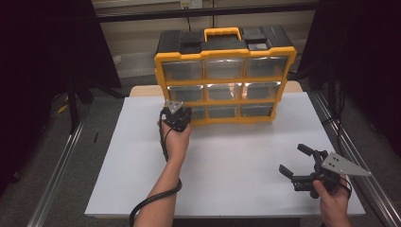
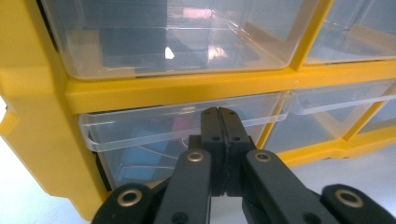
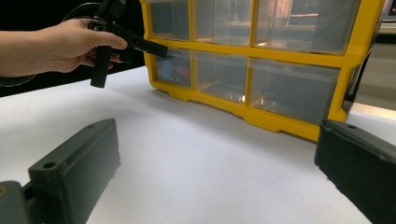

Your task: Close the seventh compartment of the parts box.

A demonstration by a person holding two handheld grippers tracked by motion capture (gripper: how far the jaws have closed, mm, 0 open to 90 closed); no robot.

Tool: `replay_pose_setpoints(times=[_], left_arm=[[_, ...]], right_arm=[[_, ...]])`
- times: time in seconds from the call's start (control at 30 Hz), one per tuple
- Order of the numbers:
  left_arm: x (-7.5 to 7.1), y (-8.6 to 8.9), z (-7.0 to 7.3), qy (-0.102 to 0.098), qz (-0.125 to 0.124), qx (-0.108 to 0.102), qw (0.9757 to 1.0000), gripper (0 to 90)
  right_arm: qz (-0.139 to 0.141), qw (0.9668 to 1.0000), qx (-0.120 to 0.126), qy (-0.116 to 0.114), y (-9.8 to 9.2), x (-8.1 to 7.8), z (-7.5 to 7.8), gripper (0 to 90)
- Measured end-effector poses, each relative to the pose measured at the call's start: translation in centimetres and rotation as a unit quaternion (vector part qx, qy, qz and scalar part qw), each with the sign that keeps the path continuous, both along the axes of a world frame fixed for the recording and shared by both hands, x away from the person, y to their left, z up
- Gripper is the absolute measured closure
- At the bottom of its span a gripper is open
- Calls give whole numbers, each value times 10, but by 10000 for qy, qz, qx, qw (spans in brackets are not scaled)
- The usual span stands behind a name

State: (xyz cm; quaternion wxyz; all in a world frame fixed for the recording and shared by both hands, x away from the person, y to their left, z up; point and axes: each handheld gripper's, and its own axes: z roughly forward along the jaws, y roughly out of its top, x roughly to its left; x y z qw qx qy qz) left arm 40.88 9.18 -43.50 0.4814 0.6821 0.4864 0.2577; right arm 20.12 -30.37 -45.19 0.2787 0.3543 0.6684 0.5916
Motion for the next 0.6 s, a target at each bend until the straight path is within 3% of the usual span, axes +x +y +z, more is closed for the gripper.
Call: replay_pose_setpoints(times=[0.6], left_arm=[[1, -2, 0, -111, 27, -63, 9999, 877]], right_arm=[[-25, 10000, -5, 15, -1, -1, 0, 0]])
